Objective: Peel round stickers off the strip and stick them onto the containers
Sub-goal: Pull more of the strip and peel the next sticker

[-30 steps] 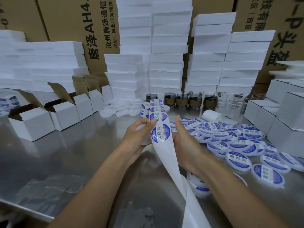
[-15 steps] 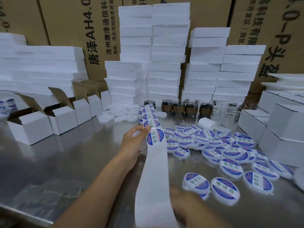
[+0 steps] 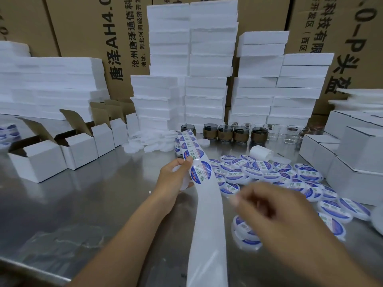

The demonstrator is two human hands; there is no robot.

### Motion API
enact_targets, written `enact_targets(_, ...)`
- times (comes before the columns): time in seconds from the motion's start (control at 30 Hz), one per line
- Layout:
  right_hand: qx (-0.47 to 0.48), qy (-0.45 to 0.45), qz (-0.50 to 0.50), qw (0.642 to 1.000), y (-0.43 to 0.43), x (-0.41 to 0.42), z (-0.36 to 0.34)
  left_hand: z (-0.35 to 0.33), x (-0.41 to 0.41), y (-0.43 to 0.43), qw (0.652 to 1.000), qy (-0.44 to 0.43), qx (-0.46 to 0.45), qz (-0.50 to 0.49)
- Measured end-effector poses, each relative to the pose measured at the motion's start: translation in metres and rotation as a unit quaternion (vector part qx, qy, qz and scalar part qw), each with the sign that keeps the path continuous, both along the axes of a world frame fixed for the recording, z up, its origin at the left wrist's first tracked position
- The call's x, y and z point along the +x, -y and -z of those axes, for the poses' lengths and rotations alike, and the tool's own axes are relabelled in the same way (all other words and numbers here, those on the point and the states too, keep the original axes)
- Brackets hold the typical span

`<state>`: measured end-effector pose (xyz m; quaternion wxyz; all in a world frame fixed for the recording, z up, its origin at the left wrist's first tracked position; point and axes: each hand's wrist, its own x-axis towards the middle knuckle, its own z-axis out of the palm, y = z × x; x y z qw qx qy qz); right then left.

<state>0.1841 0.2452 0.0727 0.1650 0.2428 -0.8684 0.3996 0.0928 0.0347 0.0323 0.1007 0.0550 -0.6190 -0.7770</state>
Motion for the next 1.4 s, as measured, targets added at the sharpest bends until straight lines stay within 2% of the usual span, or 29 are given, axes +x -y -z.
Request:
enact_targets(0.1, -0.060, -0.021, 0.060, 0.996, 0.041, -0.037, -0.002, 0.003, 0.003, -0.003, 1.000, -0.001, -0.020, 0.021)
enact_targets(0.3, 0.032, -0.105, 0.070, 0.991, 0.068, -0.081, 0.038, 0.003, 0.002, -0.003, 0.998, -0.005, -0.010, 0.057)
enact_targets(0.57, 0.084, -0.218, 0.133, 0.963, 0.060, -0.086, 0.041, 0.005, 0.001, -0.003, 0.996, -0.008, -0.018, 0.090)
enact_targets(0.87, 0.054, -0.166, 0.110, 0.978, 0.054, -0.087, 0.037, 0.007, 0.002, -0.004, 0.991, -0.009, -0.079, 0.107)
enact_targets(1.23, 0.054, -0.220, 0.079, 0.971, 0.054, -0.086, 0.038, 0.008, 0.001, -0.001, 0.986, -0.001, -0.068, 0.155)
enact_targets(1.4, 0.060, -0.208, 0.065, 0.974, 0.053, -0.087, 0.040, 0.007, 0.001, 0.000, 0.984, -0.012, -0.070, 0.162)
